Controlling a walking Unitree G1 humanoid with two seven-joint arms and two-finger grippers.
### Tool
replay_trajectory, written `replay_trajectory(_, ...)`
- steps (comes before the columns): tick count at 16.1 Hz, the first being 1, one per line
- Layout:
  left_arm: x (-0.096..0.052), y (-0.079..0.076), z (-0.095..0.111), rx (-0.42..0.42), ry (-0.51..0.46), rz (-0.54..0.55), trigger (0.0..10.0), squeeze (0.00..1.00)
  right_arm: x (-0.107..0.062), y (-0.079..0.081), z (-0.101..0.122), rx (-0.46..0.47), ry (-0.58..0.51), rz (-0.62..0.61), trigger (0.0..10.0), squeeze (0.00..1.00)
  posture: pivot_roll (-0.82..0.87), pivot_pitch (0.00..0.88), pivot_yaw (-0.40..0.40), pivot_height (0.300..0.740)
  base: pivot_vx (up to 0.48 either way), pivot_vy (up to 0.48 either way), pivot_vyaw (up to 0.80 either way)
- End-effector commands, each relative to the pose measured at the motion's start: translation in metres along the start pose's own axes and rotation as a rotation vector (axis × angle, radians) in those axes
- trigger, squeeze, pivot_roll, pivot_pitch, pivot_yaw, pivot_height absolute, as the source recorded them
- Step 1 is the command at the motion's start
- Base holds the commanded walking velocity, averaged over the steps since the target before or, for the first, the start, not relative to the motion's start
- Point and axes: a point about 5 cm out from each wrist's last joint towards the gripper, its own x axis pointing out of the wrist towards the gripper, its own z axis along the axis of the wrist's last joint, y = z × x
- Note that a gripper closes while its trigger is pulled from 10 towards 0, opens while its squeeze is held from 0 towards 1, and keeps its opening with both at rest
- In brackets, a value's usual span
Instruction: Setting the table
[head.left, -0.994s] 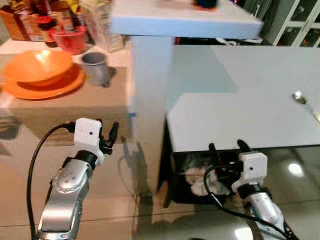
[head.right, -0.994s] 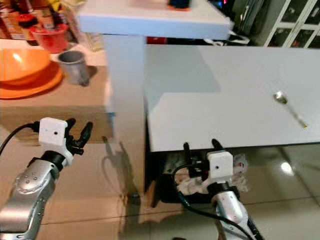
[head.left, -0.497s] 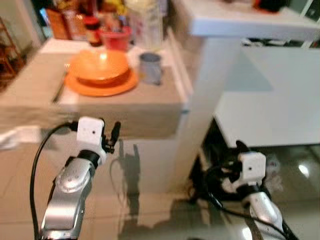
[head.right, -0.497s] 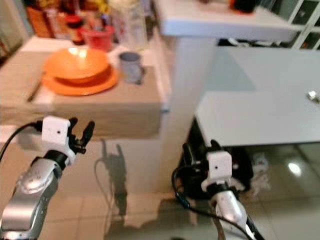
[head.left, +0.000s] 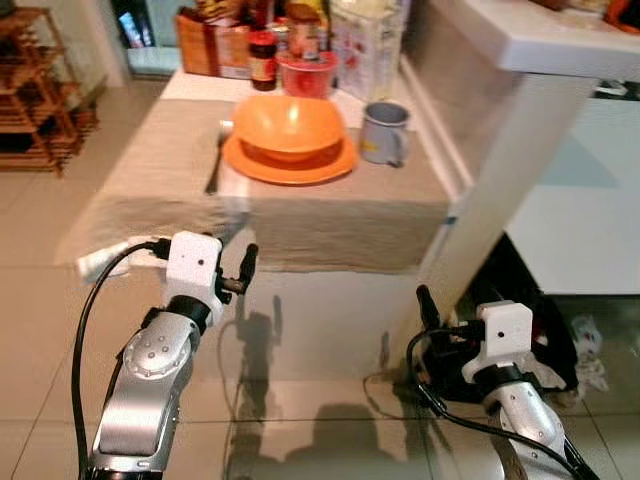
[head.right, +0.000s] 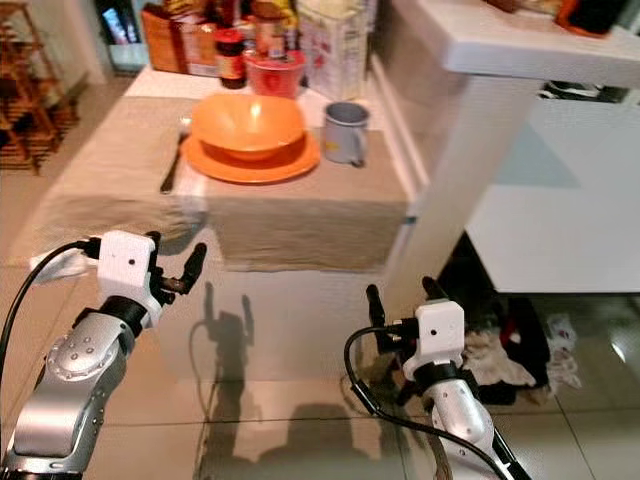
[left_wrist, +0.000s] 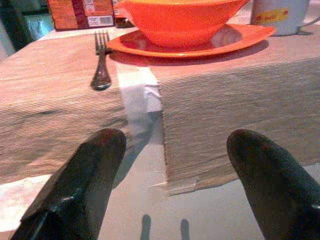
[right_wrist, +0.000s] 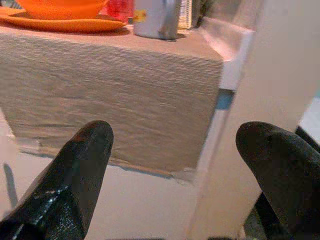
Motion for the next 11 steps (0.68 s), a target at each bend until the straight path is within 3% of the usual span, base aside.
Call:
replay_trajectory(1,0.005,-0.004,0.001,0.012,0.004,-0.009,10.0,0.8,0.002,-0.004,0.003,-0.012,-0.01,-0.013,10.0,0.0,-0.06,0.0,-0.028,0.74,0.0,0.0,0.0)
replay_trajectory(2,0.005,-0.004,0.002,0.015,0.005,-0.006,10.0,0.0,0.002,-0.004,0.003,-0.012,-0.011,-0.012,10.0,0.0,-0.06,0.0,-0.027,0.74,0.0,0.0,0.0)
replay_trajectory(6,0.008,-0.003,0.006,-0.006,-0.017,0.014,10.0,0.0,0.005,-0.002,0.005,-0.02,-0.022,-0.005,10.0,0.0,-0.06,0.0,-0.023,0.74,0.0,0.0,0.0)
replay_trajectory(11,0.016,0.001,0.017,0.03,-0.064,0.029,10.0,0.0,0.007,-0.001,0.006,-0.028,-0.031,0.001,10.0,0.0,-0.06,0.0,-0.017,0.74,0.0,0.0,0.0)
